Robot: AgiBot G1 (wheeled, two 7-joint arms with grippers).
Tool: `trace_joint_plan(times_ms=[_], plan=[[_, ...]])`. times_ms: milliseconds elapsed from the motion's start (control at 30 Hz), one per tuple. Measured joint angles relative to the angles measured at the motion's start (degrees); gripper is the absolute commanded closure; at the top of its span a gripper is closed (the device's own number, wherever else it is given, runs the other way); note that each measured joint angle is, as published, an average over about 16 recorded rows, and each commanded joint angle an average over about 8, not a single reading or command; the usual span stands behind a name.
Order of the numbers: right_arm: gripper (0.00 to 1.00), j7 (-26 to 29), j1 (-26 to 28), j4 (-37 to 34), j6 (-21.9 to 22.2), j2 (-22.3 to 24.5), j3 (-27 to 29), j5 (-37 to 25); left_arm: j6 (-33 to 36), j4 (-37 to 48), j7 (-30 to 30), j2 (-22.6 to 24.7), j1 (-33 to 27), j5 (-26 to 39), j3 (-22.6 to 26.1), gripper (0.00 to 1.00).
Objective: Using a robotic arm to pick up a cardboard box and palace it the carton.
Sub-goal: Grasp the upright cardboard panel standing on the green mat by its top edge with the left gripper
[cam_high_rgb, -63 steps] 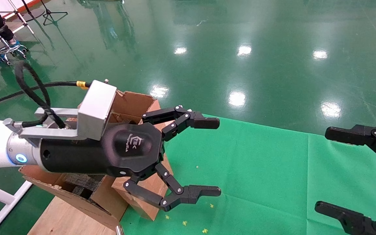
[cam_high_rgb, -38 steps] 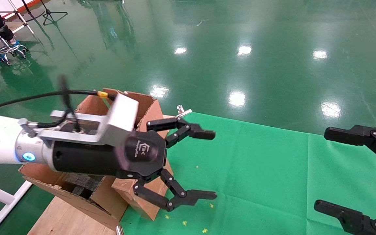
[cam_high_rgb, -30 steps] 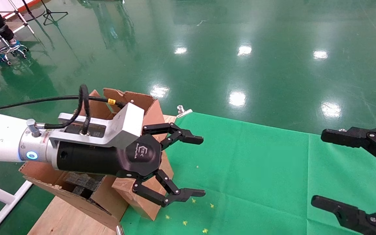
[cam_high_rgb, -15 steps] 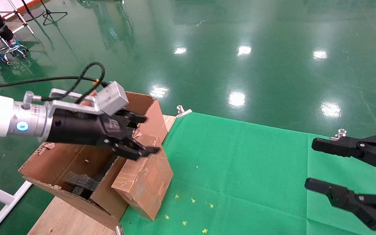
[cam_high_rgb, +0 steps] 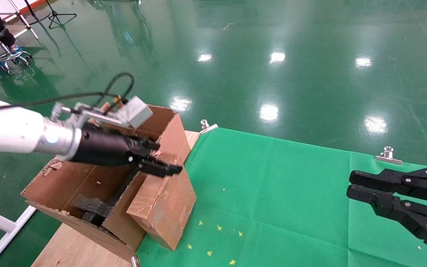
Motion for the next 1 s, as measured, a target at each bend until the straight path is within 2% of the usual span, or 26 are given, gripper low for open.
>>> trace_joint_plan(times_ms=[400, 433, 500, 533, 700, 767, 800, 1000], plan=[[1.0, 0.0, 0.0, 0.0, 0.0, 0.0, 0.0, 0.0, 2.3, -0.1, -3.9, 2.0, -0.3, 3.9, 2.9, 0.0], [0.98, 0.0, 0.0, 0.0, 0.0, 0.0, 0.0, 0.0, 2.4, -0.1, -4.0, 2.1, -0.2, 4.1, 3.0, 0.0], [0.76, 0.0, 0.0, 0.0, 0.0, 0.0, 0.0, 0.0, 2.5, -0.1, -4.1, 2.2, -0.2, 4.4, 3.3, 0.0], [0.63, 0.0, 0.0, 0.0, 0.0, 0.0, 0.0, 0.0, 2.5, -0.1, -4.1, 2.2, -0.1, 4.6, 3.4, 0.08], [0.03, 0.0, 0.0, 0.0, 0.0, 0.0, 0.0, 0.0, 2.4, -0.1, -3.9, 2.3, 0.0, 4.9, 3.6, 0.7], [0.0, 0.0, 0.0, 0.0, 0.0, 0.0, 0.0, 0.0, 2.5, -0.2, -3.8, 2.4, 0.0, 5.0, 3.7, 0.95], [0.0, 0.0, 0.0, 0.0, 0.0, 0.0, 0.0, 0.0, 2.5, -0.2, -3.8, 2.4, 0.0, 5.0, 3.7, 1.0], [0.0, 0.0, 0.0, 0.0, 0.0, 0.0, 0.0, 0.0, 2.5, -0.2, -3.8, 2.4, 0.0, 5.1, 3.8, 1.0]])
